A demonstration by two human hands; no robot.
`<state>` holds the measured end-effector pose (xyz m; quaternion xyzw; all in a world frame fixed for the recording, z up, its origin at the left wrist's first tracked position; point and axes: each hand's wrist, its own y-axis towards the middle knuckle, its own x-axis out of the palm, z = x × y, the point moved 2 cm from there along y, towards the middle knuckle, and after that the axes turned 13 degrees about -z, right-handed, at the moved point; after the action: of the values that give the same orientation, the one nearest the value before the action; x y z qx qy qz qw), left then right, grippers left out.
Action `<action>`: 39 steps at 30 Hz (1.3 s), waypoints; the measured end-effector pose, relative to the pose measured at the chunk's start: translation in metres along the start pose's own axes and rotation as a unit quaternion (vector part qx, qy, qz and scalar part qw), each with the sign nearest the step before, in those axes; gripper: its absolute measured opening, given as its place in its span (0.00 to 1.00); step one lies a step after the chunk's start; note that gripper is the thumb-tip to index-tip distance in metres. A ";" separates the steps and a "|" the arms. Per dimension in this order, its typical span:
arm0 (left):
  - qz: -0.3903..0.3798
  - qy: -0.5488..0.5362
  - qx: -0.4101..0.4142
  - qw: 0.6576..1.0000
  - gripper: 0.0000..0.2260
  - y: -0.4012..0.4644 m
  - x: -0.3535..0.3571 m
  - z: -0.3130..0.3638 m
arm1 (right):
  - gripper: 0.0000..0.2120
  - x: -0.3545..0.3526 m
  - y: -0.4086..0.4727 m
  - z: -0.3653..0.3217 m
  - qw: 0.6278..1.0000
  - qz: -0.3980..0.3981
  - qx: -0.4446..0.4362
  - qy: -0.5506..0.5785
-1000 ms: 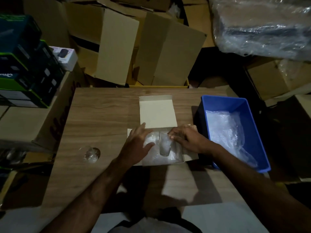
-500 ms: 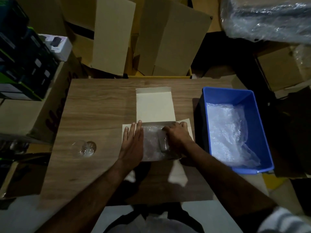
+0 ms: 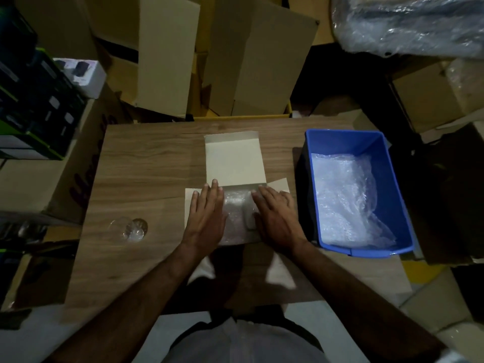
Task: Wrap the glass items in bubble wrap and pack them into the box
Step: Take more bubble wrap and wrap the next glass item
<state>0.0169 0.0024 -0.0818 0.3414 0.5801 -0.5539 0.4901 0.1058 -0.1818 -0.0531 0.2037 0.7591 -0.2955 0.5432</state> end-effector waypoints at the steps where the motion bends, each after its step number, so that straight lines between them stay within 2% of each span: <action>1: 0.004 -0.008 0.007 1.000 0.32 0.001 -0.004 0.006 | 0.27 -0.005 -0.004 0.003 1.000 0.024 0.009 0.011; 8: 0.053 -0.022 0.056 0.997 0.30 0.023 -0.034 0.079 | 0.28 -0.040 -0.049 0.055 0.986 0.144 0.089 0.006; 13: 0.112 -0.061 0.110 0.986 0.25 0.036 -0.039 0.145 | 0.28 -0.033 -0.087 0.116 0.972 0.171 0.148 0.057; 15: 0.125 -0.077 0.140 0.979 0.24 0.040 -0.041 0.170 | 0.29 -0.026 -0.097 0.141 0.974 0.137 0.171 0.065; 19: 0.102 -0.077 0.157 0.979 0.26 0.057 -0.037 0.207 | 0.38 -0.014 -0.105 0.179 0.971 -0.088 0.201 0.092; 22: 0.060 -0.050 0.142 0.987 0.28 0.070 -0.027 0.221 | 0.39 -0.008 -0.094 0.194 0.957 -0.181 0.217 0.062; 24: 0.040 -0.049 0.122 0.990 0.29 0.075 -0.024 0.225 | 0.34 -0.005 -0.086 0.199 0.955 -0.201 0.217 0.035; 27: 0.048 -0.051 0.120 0.990 0.28 0.075 -0.020 0.226 | 0.25 -0.003 -0.076 0.207 0.958 -0.219 0.186 0.014; 33: 0.044 -0.070 0.144 0.986 0.29 0.074 -0.019 0.225 | 0.15 0.003 -0.069 0.224 0.978 -0.145 0.151 0.026; 35: 0.047 -0.082 0.149 0.984 0.29 0.073 -0.021 0.226 | 0.19 0.004 -0.072 0.229 0.978 -0.147 0.145 0.028; 38: 0.049 -0.093 0.151 0.983 0.31 0.072 -0.024 0.226 | 0.37 0.001 -0.079 0.232 0.972 -0.175 0.152 0.041; 39: 0.047 -0.094 0.150 0.983 0.31 0.072 -0.024 0.227 | 0.40 0.000 -0.081 0.231 0.972 -0.179 0.144 0.049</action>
<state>0.1342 -0.2044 -0.0599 0.3842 0.4250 -0.6404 0.5115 0.2178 -0.3965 -0.0893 0.1545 0.7586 -0.4837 0.4083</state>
